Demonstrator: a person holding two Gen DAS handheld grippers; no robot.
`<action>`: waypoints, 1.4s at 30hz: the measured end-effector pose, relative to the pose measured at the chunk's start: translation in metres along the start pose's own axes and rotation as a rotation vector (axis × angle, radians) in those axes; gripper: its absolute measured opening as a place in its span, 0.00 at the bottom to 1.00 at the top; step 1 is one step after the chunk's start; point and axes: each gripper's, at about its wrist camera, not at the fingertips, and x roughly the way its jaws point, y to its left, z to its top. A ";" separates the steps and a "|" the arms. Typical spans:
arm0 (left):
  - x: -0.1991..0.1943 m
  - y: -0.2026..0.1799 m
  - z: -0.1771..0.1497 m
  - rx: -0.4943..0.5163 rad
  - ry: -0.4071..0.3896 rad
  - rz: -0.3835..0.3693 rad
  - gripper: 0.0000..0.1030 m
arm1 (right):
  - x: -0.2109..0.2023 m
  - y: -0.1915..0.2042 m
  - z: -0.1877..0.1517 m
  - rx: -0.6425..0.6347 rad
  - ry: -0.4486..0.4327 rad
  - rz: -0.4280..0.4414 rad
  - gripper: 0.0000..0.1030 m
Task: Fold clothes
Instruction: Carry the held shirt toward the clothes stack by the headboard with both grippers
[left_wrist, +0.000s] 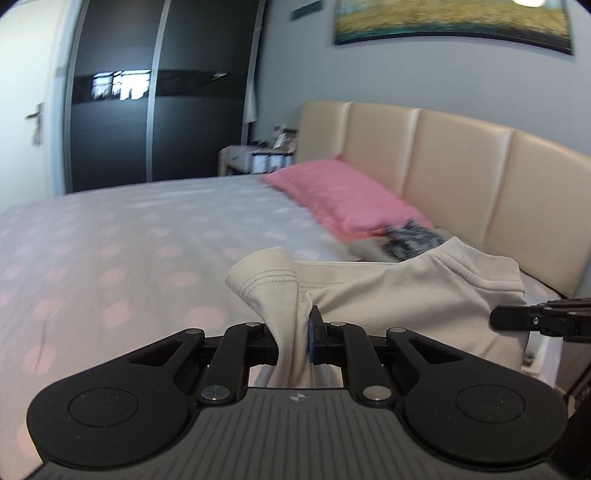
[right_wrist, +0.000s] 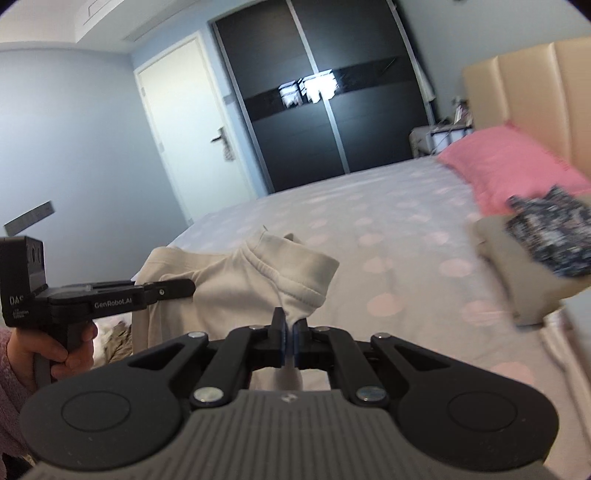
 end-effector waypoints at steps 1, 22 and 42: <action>0.006 -0.011 0.008 0.025 -0.009 -0.027 0.10 | -0.012 -0.005 0.001 0.001 -0.019 -0.024 0.04; 0.178 -0.233 0.124 0.340 -0.063 -0.554 0.10 | -0.158 -0.160 0.051 0.125 -0.258 -0.488 0.04; 0.394 -0.407 0.103 0.610 0.166 -0.692 0.11 | -0.130 -0.396 0.047 0.390 -0.138 -0.758 0.04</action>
